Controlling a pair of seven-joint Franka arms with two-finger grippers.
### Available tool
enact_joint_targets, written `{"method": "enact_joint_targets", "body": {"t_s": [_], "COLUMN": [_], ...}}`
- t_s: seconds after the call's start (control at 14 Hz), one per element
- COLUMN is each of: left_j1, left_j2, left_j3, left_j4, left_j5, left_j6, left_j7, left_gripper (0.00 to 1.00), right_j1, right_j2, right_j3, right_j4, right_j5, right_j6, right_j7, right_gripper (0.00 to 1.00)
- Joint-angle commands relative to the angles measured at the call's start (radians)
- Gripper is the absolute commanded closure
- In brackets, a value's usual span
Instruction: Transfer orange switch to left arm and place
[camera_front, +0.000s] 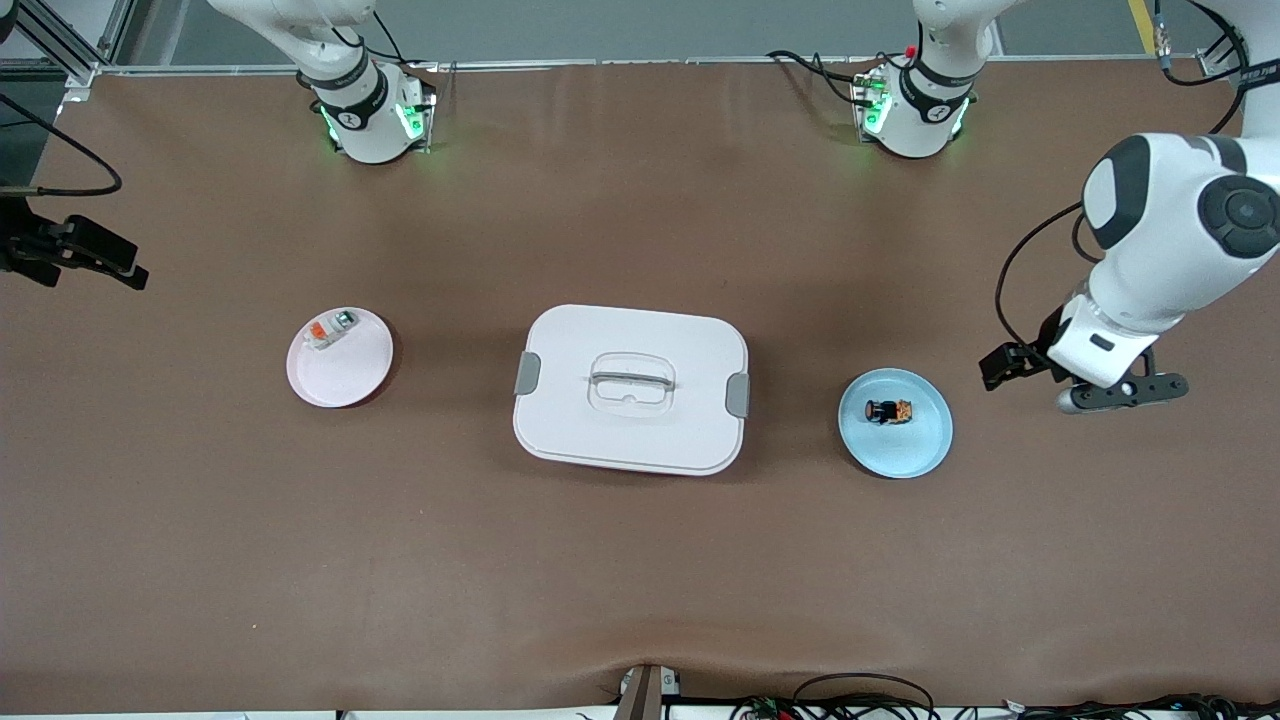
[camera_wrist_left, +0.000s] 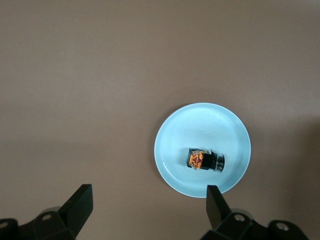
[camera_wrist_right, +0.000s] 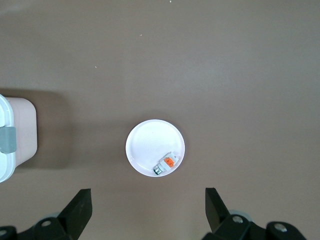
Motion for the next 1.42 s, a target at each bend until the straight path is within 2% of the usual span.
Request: {"method": "enact_joint_targets", "body": {"t_s": [0.0,0.21,0.43,0.78,1.35], "left_j1": [0.021,0.021,0.021,0.029,0.029], "left_j2": [-0.044,-0.038,-0.041,-0.037,-0.043], "left_j3": [-0.008,-0.005,-0.003,-0.005,-0.003], "left_j4": [0.034,0.143,0.188,0.297,0.326], "left_j5": [-0.018,-0.020,-0.020,-0.040,-0.074], "left_j6": [-0.086,-0.204,-0.236,-0.367,-0.391], "left_j7": [0.062,0.074,0.073,0.074,0.071], "left_gripper": [0.00,0.00,0.00,0.00,0.00], "right_j1": [-0.017,-0.019,-0.017,-0.017,-0.017], "right_j2": [-0.017,-0.017,-0.017,-0.017,-0.017], "right_j3": [0.013,0.013,0.013,0.013,0.013], "right_j4": [-0.006,-0.008,-0.008,-0.008,-0.008], "right_j5": [-0.001,-0.001,-0.001,-0.001,0.001], "right_j6": [-0.002,-0.002,-0.003,-0.005,-0.006], "right_j7": [-0.010,-0.010,-0.010,-0.010,-0.010], "right_gripper": [0.00,0.00,0.00,0.00,0.00]}}
